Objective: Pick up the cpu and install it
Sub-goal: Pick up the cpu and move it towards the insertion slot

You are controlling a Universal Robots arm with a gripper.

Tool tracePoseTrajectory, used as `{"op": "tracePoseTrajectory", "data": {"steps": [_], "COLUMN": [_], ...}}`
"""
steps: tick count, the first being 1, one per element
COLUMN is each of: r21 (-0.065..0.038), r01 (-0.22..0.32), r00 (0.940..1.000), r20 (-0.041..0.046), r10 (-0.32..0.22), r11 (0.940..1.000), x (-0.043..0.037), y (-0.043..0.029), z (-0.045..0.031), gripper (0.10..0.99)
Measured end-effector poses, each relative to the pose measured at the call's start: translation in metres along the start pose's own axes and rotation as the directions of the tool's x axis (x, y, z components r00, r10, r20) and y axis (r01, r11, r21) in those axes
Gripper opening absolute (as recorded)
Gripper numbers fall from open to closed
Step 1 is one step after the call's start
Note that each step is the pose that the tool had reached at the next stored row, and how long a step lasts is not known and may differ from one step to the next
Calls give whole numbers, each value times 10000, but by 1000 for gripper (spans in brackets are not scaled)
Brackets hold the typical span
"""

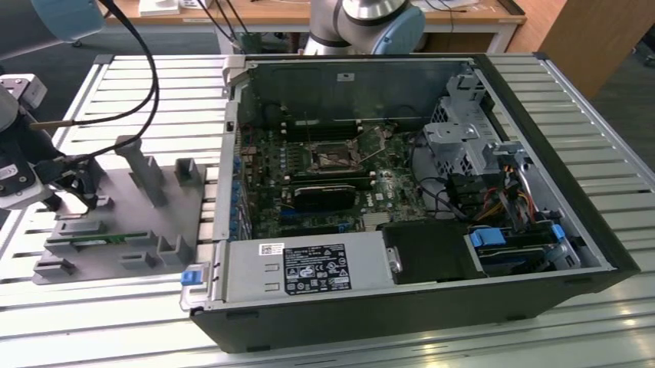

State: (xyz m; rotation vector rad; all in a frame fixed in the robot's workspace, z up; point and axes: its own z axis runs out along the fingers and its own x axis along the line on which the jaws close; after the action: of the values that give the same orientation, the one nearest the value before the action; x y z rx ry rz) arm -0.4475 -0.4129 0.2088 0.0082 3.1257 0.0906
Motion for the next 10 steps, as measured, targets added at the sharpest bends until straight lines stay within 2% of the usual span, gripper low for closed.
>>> {"op": "tracePoseTrajectory", "data": {"steps": [10], "r21": [0], "r01": [0], "r00": [10000], "r20": [0], "r10": [0], "r11": [10000], "x": [-1], "y": [4], "z": [-58], "gripper": [541]}}
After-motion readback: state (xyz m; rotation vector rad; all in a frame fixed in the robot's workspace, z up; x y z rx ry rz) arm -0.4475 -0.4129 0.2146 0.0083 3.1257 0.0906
